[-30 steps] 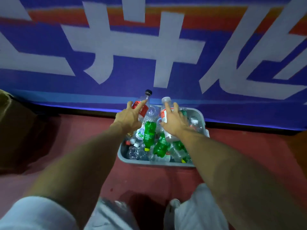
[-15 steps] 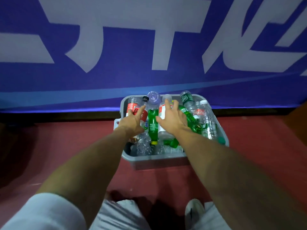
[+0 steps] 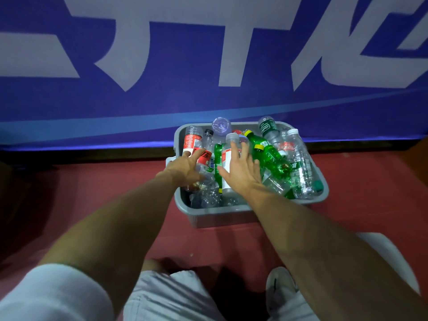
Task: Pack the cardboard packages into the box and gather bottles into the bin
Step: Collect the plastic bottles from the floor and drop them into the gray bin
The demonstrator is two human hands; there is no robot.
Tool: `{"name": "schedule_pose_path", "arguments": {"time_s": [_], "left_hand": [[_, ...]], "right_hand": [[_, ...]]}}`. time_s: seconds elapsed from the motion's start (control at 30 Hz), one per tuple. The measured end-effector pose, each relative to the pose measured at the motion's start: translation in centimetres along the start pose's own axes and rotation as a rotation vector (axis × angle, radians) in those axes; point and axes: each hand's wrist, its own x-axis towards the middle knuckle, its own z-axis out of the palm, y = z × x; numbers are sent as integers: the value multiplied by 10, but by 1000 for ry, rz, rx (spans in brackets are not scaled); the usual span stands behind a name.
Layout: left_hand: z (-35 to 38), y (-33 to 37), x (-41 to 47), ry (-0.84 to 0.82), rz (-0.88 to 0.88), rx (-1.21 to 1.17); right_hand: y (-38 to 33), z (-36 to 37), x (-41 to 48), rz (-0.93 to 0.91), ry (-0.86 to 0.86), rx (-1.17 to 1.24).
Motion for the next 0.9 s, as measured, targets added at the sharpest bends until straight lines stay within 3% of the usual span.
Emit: {"name": "schedule_pose_path", "arguments": {"time_s": [0.23, 0.53, 0.67, 0.9], "left_hand": [[0, 2, -20, 101, -46, 197], [-14, 31, -25, 194, -166, 200], [-72, 73, -46, 231, -190, 217], [-259, 194, -97, 244, -68, 268]], "right_hand": [[5, 9, -10, -26, -42, -103], [36, -29, 10, -140, -31, -90], [39, -115, 16, -128, -117, -66], [28, -341, 3, -13, -100, -33]]}}
